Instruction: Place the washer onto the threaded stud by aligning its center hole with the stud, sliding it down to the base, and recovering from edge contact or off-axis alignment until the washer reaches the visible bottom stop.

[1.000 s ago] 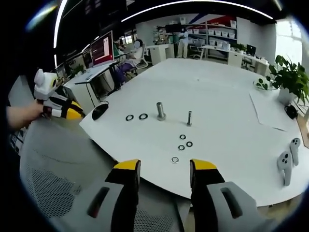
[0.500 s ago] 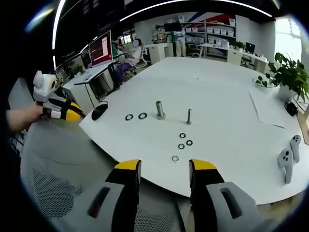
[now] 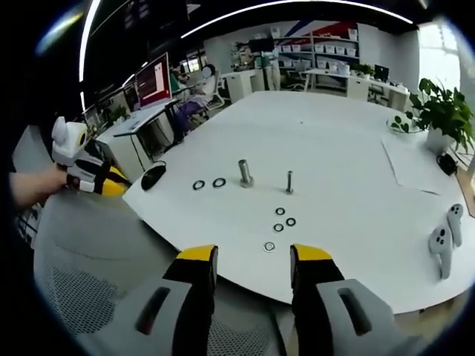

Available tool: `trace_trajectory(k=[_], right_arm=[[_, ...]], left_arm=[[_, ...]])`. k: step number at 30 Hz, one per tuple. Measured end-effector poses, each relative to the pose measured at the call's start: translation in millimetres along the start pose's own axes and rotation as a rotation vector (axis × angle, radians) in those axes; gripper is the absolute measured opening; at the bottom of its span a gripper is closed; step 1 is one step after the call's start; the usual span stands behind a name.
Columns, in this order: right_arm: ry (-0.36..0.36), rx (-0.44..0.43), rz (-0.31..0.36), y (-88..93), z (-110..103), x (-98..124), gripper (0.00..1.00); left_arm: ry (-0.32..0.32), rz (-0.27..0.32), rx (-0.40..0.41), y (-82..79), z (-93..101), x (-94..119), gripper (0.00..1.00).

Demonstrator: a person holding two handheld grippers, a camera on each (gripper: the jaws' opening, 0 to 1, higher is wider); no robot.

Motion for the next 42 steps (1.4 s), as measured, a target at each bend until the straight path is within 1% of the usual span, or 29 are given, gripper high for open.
trace_trajectory(k=[4, 8, 14, 18, 21, 23, 27, 31, 34, 38, 42], right_arm=[[-0.004, -0.006, 0.008, -1.5, 0, 1, 0.42], [-0.011, 0.003, 0.01, -2.1, -1, 1, 0.42], [-0.01, -0.007, 0.02, -3.4, 1, 1, 0.42], [-0.005, -0.002, 0.02, -3.4, 0, 1, 0.42], [-0.011, -0.014, 0.02, -3.5, 1, 1, 0.43], [-0.01, -0.011, 0.017, -3.2, 0, 1, 0.43], [-0.007, -0.014, 0.017, -3.6, 1, 1, 0.43], [-0.005, -0.019, 0.018, -3.4, 1, 1, 0.43], [-0.014, -0.016, 0.011, -2.8, 0, 0, 0.43], [-0.012, -0.025, 0.02, -2.8, 1, 1, 0.43], [-0.013, -0.024, 0.02, -2.8, 1, 1, 0.43]], left_arm=[[0.008, -0.003, -0.005, -1.3, 0.4, 1, 0.21], [0.016, -0.027, 0.013, -0.1, -1.8, -2, 0.22], [0.049, -0.054, 0.036, -1.8, -3.1, -4, 0.22], [0.068, -0.068, 0.024, -0.4, 0.9, -4, 0.22], [0.063, -0.085, 0.003, -1.7, 1.8, -5, 0.22], [0.068, -0.095, 0.001, -4.8, 0.2, -6, 0.22], [0.063, -0.089, -0.007, -17.3, -4.0, -9, 0.22], [0.048, -0.104, -0.011, -25.4, -8.9, -21, 0.24], [0.046, -0.1, -0.004, -29.7, -10.8, -27, 0.27], [0.048, -0.079, 0.023, -36.0, -14.0, -34, 0.28], [0.06, -0.063, 0.073, -41.9, -20.8, -43, 0.29]])
Point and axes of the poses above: the point that each gripper's makers call its tool centre point, and the gripper's own axes: x roughly backward along the fingers, z roughly to its right, y roughly out of its underside, the point moved 7 cm from there along x, roughly backward along the fingers, and after that the axes turned 14 degrees about -z, right-handed, at the moved point
